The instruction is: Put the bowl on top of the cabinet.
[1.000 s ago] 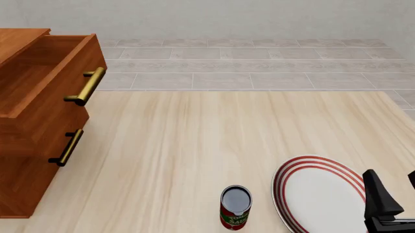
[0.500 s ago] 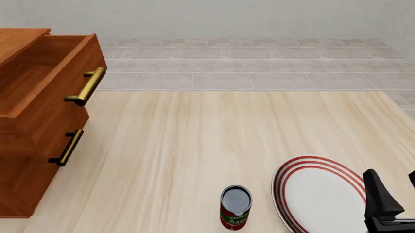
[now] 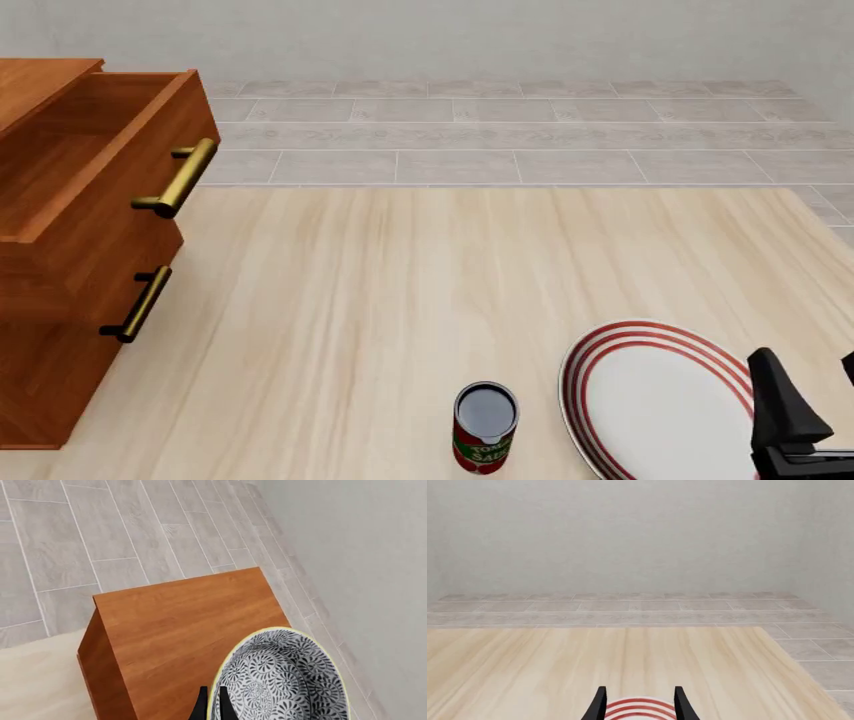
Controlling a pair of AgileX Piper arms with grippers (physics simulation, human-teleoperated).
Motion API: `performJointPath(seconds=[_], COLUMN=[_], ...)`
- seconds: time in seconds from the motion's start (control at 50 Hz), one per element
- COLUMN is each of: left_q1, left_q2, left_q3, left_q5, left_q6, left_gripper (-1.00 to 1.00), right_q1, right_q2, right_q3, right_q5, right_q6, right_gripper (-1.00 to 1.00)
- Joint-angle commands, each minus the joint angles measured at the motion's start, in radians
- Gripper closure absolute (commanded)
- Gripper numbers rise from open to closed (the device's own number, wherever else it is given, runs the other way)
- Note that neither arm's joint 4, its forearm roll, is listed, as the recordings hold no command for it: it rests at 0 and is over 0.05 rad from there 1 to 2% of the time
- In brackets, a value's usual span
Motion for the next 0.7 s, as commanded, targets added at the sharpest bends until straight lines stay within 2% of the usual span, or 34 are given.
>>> performJointPath(seconds=[0.02, 0.38, 0.7], left_q1=[0.000, -0.031, 0.004], left_q2=[-0.006, 0.000, -0.006], left_q3=[0.005, 0.024, 0.034], left_q5=[-0.008, -0.009, -0.019], left_q6=[0.003, -0.013, 0.011], left_gripper=[1.00, 1.00, 1.00], right_q1=[0.000, 0.004, 0.002], right_q2=[0.000, 0.000, 0.000], right_q3=[-0.003, -0.006, 0.000], right_q5=[0.002, 0.006, 0.000], right_q6=[0.000, -0.006, -0.004], right_gripper=[-1.00, -1.00, -1.00])
